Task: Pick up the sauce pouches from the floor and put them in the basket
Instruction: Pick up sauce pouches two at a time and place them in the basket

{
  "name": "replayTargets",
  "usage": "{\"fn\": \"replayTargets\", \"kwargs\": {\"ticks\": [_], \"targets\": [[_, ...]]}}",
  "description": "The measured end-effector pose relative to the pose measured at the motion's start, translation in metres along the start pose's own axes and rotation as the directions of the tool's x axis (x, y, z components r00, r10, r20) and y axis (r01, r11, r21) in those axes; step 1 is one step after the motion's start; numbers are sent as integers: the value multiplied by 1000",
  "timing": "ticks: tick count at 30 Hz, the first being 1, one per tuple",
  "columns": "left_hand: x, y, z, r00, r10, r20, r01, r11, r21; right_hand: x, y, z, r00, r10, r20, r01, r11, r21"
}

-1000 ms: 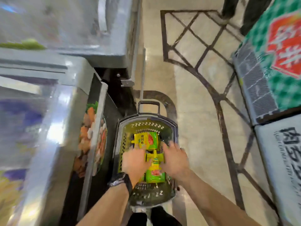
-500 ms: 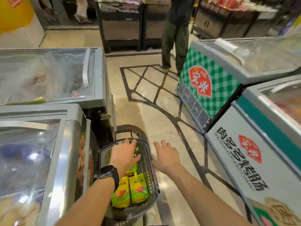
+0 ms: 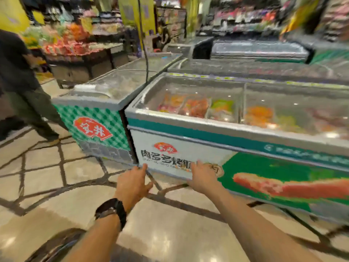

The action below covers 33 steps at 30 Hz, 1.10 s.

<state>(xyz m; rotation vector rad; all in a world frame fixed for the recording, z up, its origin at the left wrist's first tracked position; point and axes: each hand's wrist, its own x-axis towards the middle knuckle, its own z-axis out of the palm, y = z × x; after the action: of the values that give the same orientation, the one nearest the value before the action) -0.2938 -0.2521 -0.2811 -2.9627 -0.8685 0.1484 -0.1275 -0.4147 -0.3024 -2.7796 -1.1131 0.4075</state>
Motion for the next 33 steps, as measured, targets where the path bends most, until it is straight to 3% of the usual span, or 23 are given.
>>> {"fn": "replayTargets", "kwargs": {"ticks": [4,8,11,16,21,25,33], "targets": [[52,146,-17,969,246,-27,-245,969,43,-57,158,-34,961,268,-69,-265,963,47],[82,317,-37,863,500,-68,-495,865,79,-130,305,-50,836,534,-124,-516,843,151],[77,439,-41,730,681,-65,-671,731,127,-199,385,-48,709,696,-113,-660,712,237],[32,612,-39,457,889,-9,-875,452,176,-312,479,-34,424,905,-32,-849,409,335],[-4,751,-30,194,980,41,-968,184,174,-399,544,-16,160,986,53,-909,126,397],[-24,854,-31,36,998,51,-988,28,151,-437,597,-11,1,992,125,-918,-49,393],[-27,1044,-43,-164,986,15,-981,-165,102,-468,712,-20,-216,958,188,-868,-276,412]]}}
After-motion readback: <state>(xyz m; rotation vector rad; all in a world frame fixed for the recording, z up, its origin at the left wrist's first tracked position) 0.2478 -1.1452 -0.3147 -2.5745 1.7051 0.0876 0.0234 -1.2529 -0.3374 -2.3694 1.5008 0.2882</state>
